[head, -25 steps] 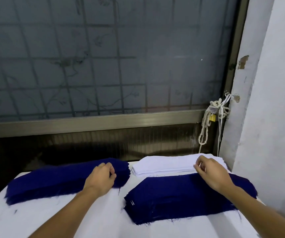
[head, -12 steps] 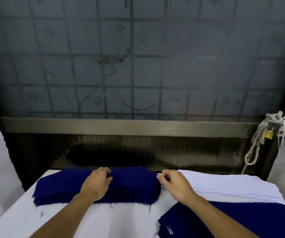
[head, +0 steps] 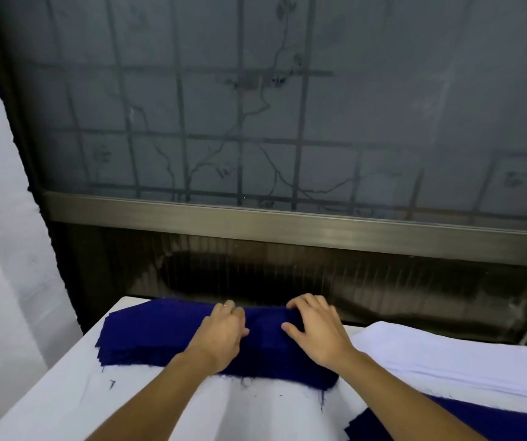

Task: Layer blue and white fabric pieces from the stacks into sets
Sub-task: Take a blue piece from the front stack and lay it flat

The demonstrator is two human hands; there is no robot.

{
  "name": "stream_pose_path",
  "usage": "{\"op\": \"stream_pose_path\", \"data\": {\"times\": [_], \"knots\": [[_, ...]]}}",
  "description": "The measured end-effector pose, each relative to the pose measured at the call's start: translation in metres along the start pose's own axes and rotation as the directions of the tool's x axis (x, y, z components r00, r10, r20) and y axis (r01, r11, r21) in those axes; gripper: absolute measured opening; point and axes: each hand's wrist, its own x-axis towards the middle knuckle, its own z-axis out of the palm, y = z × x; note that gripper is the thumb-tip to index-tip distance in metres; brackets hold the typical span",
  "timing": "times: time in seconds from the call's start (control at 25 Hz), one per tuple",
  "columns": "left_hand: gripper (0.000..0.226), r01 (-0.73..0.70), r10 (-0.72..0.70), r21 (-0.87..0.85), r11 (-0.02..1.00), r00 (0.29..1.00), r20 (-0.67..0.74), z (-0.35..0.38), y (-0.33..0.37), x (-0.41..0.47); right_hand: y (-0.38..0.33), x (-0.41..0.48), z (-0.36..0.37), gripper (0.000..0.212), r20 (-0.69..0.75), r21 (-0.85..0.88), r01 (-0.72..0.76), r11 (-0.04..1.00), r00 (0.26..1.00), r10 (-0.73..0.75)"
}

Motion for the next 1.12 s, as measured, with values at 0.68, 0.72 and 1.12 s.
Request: {"op": "stream_pose_path", "data": {"times": [0.68,0.72,1.12], "knots": [[0.048,-0.012,0.044,-0.272,0.962,0.992,0.114,-0.015,-0.005,0.011,-0.024,0.020,-0.012,0.008,0.207,0.237,-0.065,0.969,0.978,0.015],[0.044,-0.020,0.045,-0.216,0.976,0.992,0.114,-0.017,-0.004,0.014,-0.026,0.020,-0.016,0.013,0.223,0.257,-0.056,0.965,0.975,-0.003],[0.041,0.175,-0.176,0.030,0.984,0.982,0.073,-0.059,-0.069,-0.014,-0.006,0.000,-0.074,0.034,0.380,0.554,-0.313,0.771,0.920,0.101]]}}
